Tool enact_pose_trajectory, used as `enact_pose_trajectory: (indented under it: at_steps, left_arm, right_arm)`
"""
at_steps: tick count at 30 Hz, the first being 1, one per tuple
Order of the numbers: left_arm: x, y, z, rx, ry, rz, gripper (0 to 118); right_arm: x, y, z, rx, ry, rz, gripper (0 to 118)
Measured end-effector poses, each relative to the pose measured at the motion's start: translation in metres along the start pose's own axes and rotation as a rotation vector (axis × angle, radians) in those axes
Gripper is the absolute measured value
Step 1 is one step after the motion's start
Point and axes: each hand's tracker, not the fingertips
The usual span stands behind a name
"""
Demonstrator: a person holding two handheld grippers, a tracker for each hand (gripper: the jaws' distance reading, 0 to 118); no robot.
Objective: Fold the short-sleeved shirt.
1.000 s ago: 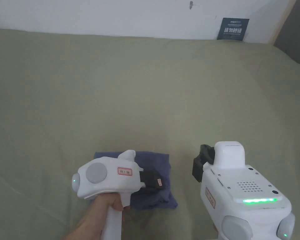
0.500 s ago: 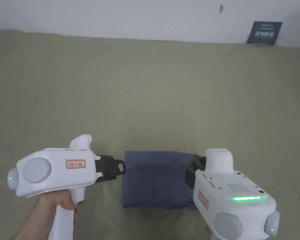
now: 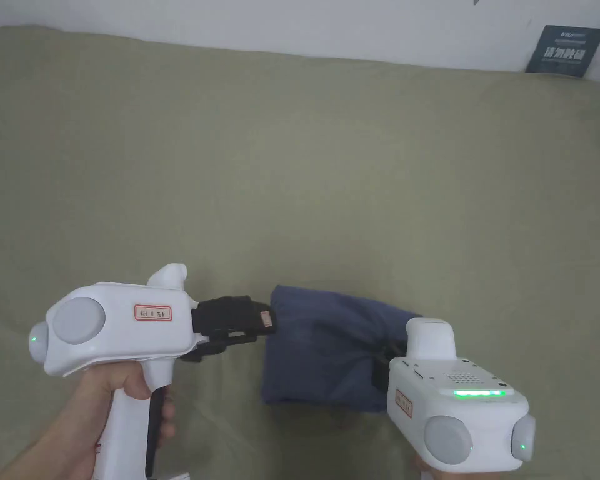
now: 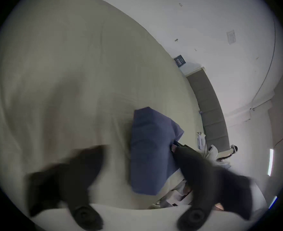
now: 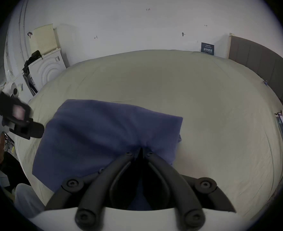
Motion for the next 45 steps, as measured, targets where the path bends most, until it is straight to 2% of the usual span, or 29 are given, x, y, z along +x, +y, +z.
enact_pose_trajectory:
  at_steps: [1, 6, 9, 10, 11, 12, 13, 14, 16, 21, 24, 35, 39, 45]
  left_arm:
    - [0.001, 0.000, -0.006, -0.020, -0.049, 0.003, 118]
    - [-0.009, 0.013, -0.042, -0.119, -0.191, 0.088, 115]
    - [-0.005, 0.011, -0.068, -0.138, -0.209, 0.090, 113]
    - [-0.006, 0.011, -0.078, -0.184, -0.218, 0.102, 109]
    - [-0.007, 0.009, -0.084, -0.207, -0.225, 0.114, 98]
    - [-0.012, 0.009, -0.090, -0.171, -0.197, 0.087, 78]
    - [-0.012, 0.010, -0.090, -0.135, -0.122, 0.048, 45]
    - [-0.012, 0.010, -0.089, -0.115, -0.057, 0.032, 37]
    - [-0.020, 0.007, -0.088, -0.149, -0.117, 0.070, 37]
    - [-0.016, 0.005, -0.085, -0.129, -0.107, 0.082, 37]
    - [-0.014, 0.005, -0.082, -0.133, -0.093, 0.077, 37]
    - [0.002, 0.001, -0.065, -0.122, -0.027, 0.049, 37]
    - [0.004, 0.006, -0.047, -0.105, -0.014, 0.037, 37]
    - [-0.008, 0.018, -0.005, -0.072, 0.037, 0.008, 37]
  right_arm:
    - [0.000, 0.000, 0.000, 0.001, 0.002, -0.003, 8]
    - [0.006, 0.003, 0.000, -0.011, 0.022, -0.048, 8]
    - [0.010, 0.005, 0.000, -0.020, 0.037, -0.060, 8]
    - [0.010, 0.005, 0.000, -0.022, 0.040, -0.057, 8]
    - [0.009, 0.005, 0.000, -0.024, 0.041, -0.052, 8]
    - [0.009, 0.004, 0.000, -0.025, 0.040, -0.046, 8]
    - [0.009, 0.004, 0.000, -0.024, 0.040, -0.044, 8]
    - [0.010, 0.005, 0.000, -0.024, 0.039, -0.044, 8]
    - [0.009, 0.004, -0.001, -0.024, 0.046, -0.048, 8]
    - [0.003, 0.007, 0.014, 0.007, 0.023, 0.004, 8]
    - [0.004, 0.008, 0.039, 0.090, 0.004, -0.004, 8]
    - [0.003, 0.037, 0.149, 0.377, -0.155, 0.072, 8]
    - [-0.001, 0.040, 0.173, 0.416, -0.163, 0.068, 8]
    - [-0.019, 0.048, 0.176, 0.453, -0.154, 0.062, 8]
